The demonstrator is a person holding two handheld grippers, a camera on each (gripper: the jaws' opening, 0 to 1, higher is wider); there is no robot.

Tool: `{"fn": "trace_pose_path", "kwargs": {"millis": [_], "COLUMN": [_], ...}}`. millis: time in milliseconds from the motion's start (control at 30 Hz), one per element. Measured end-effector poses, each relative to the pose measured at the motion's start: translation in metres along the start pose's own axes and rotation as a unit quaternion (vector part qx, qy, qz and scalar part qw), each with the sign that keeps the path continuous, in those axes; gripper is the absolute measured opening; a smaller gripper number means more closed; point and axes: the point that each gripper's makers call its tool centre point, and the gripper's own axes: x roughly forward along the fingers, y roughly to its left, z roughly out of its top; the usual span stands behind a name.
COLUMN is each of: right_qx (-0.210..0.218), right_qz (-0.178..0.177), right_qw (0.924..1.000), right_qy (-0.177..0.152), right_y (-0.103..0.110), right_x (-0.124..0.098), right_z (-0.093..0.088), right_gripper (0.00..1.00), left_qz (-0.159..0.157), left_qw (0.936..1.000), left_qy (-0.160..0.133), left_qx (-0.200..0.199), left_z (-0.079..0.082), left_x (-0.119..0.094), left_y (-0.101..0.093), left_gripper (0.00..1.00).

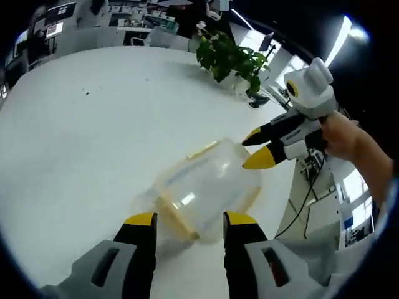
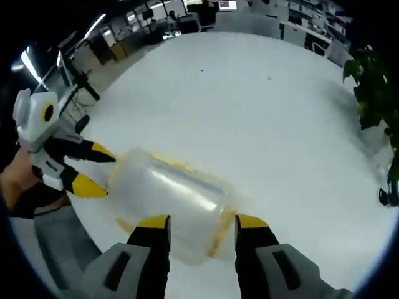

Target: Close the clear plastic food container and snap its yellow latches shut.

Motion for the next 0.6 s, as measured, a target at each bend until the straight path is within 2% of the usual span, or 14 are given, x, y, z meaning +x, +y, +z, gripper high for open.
{"fn": "trace_pose_path", "kwargs": {"millis": [33, 167, 233, 300, 333, 400, 600], "right_qx": [0.024, 0.027, 0.055, 0.047, 0.047, 0.048, 0.044], "right_qz": [0.003, 0.003, 0.017, 0.017, 0.018, 0.017, 0.013], "right_qw": [0.9997, 0.9996, 0.9983, 0.9987, 0.9987, 0.9987, 0.9989], "right_qy": [-0.005, 0.006, 0.003, 0.001, 0.001, 0.001, 0.001], "right_y": [-0.001, -0.006, -0.004, -0.005, -0.004, -0.004, -0.003], "right_x": [0.001, 0.005, 0.005, 0.005, 0.005, 0.005, 0.005], "right_z": [0.000, -0.006, -0.006, -0.006, -0.006, -0.006, -0.006], "right_gripper": [0.39, 0.38, 0.37, 0.37, 0.37, 0.37, 0.35], "left_qz": [-0.003, -0.006, -0.002, 0.004, 0.012, 0.009, 0.007], "left_qw": [1.0000, 0.9998, 0.9998, 0.9998, 0.9994, 0.9997, 0.9996], "left_qy": [0.003, 0.010, 0.018, 0.021, 0.029, 0.024, 0.026], "left_qx": [-0.005, -0.014, -0.011, -0.004, 0.017, -0.001, 0.005], "left_z": [-0.002, -0.006, -0.011, -0.012, -0.015, -0.013, -0.013], "left_x": [0.001, 0.006, 0.009, 0.010, 0.010, 0.012, 0.013], "left_y": [-0.001, -0.004, -0.005, -0.004, -0.002, -0.002, -0.002], "left_gripper": [0.41, 0.38, 0.37, 0.35, 0.34, 0.34, 0.31]}}
